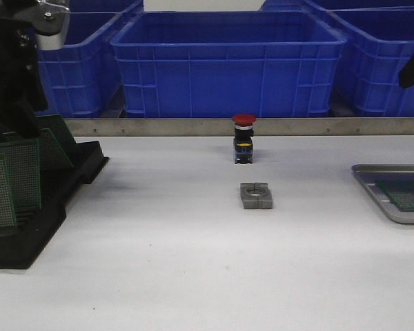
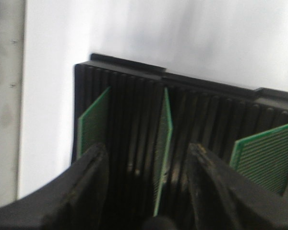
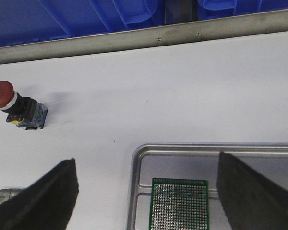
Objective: Place circuit board on tray
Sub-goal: 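Grasp a second green board from the rack with the left gripper, then lift the second board and pass it to the right gripper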
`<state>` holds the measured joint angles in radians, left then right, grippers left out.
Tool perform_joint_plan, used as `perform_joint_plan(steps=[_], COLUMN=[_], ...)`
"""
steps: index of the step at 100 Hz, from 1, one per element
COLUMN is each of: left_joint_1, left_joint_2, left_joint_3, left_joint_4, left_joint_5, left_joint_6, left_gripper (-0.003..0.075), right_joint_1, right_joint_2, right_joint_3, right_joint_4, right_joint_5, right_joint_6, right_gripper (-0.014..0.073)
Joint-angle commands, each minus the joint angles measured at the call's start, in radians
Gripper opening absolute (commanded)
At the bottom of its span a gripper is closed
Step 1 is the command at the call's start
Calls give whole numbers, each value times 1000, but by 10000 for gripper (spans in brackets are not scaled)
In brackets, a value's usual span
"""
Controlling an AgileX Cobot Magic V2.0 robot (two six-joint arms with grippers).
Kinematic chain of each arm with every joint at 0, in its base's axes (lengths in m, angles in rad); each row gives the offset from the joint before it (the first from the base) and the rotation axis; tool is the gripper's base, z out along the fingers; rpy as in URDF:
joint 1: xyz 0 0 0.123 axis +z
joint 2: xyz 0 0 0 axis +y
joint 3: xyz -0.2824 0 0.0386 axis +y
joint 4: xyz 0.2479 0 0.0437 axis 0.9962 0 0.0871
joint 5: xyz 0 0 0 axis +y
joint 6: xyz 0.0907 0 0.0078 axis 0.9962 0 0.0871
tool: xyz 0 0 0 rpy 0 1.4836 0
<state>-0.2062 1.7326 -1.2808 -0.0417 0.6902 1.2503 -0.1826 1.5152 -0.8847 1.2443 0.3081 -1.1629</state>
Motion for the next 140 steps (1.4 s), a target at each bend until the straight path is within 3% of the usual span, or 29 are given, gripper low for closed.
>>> perform_joint_plan(steps=[1,21,29,53,105,140], left_joint_1=[0,0,0,0,-2,-128], left_joint_2=[-21,8,8,8,-140,-244], left_joint_3=[-32,-32,-32,-32,-32,-32], left_joint_4=[-33,-33,-33,-33,31,-146], left_joint_5=[-34,-59,-69,-63,-17,-6], left_joint_6=[-11,-11,-11,-11,-11,-11], left_gripper=[347,345,310,-19,-20,-20], right_joint_1=[-8,-8,-8,-8,-8,7], right_joint_2=[-41,-41,-41,-41,-45,-213], right_joint_3=[-29,-29,-29,-29,-29,-32], right_joint_4=[29,29,29,29,29,29], right_joint_5=[-11,-11,-12,-13,-25,138], right_joint_6=[-10,-10,-10,-10,-15,-127], right_gripper=[610,610,610,610,610,610])
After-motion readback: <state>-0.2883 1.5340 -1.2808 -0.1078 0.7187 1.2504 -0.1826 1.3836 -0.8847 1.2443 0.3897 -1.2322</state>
